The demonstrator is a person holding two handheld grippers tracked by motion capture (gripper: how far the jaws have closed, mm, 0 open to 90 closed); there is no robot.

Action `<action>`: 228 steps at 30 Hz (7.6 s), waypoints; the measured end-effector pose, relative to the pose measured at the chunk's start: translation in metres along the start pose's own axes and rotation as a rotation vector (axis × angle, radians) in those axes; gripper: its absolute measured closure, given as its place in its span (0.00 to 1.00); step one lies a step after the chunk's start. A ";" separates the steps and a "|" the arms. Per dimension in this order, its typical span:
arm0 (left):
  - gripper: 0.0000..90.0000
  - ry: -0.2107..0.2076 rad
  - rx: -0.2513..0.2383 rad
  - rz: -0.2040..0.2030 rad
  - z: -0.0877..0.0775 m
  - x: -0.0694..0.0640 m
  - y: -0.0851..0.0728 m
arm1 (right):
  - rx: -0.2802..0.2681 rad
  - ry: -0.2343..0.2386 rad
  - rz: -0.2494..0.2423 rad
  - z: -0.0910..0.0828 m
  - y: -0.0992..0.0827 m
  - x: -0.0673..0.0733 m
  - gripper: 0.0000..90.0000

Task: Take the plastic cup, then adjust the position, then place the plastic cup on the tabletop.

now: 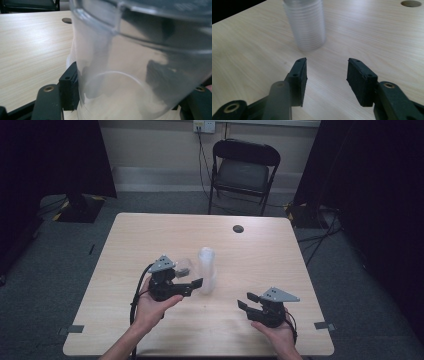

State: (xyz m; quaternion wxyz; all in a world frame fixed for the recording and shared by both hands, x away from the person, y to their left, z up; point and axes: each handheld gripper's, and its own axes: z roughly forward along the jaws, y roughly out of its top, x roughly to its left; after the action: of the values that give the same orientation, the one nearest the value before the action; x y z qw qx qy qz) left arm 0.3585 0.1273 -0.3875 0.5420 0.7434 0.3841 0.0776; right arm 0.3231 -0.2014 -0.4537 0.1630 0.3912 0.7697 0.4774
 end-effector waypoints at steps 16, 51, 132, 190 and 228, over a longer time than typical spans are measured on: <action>0.37 -0.125 -0.001 -0.176 0.001 0.002 -0.006 | -0.081 0.120 -0.163 0.023 0.030 0.040 0.61; 0.39 -0.315 0.015 -0.445 0.009 0.011 -0.017 | -0.309 0.169 -0.316 0.036 0.046 0.067 0.76; 0.18 -0.327 -0.043 -0.262 0.008 0.001 -0.020 | -0.311 0.116 -0.155 0.015 0.051 0.038 1.00; 0.22 -0.081 0.139 0.440 0.018 -0.017 -0.039 | 0.183 0.290 -0.036 0.036 0.056 0.006 1.00; 0.22 -0.096 0.300 0.745 0.038 -0.038 -0.063 | 0.410 0.426 -0.051 0.057 0.054 0.024 1.00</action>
State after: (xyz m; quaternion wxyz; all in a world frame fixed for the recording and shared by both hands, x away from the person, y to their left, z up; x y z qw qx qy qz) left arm 0.3216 0.0814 -0.4459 0.3795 0.9055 0.0695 0.1769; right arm 0.3671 -0.1356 -0.4326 -0.0726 0.2875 0.8766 0.3791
